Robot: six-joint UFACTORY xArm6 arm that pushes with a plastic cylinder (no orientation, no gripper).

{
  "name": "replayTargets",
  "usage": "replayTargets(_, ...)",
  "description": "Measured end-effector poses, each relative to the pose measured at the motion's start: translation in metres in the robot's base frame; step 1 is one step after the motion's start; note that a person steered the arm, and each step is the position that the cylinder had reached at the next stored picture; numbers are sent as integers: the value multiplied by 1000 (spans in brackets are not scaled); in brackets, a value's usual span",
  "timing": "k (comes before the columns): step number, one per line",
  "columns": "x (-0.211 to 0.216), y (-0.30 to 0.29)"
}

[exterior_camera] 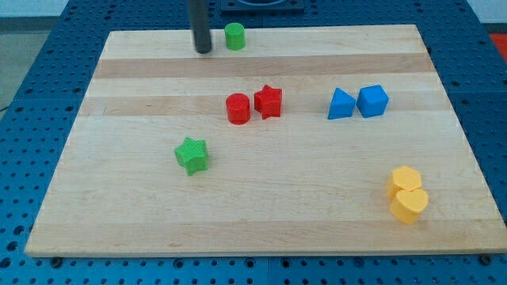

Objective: Move the green star to the top left side of the red circle

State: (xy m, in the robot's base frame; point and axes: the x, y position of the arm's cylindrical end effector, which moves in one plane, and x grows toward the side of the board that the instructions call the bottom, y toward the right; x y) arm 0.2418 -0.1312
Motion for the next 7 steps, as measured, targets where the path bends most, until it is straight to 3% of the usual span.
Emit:
replayTargets(1, -41, 39)
replayTargets(2, -27, 62)
replayTargets(3, -7, 0)
replayTargets(5, 193, -68)
replayTargets(6, 293, -55)
replayTargets(7, 311, 37)
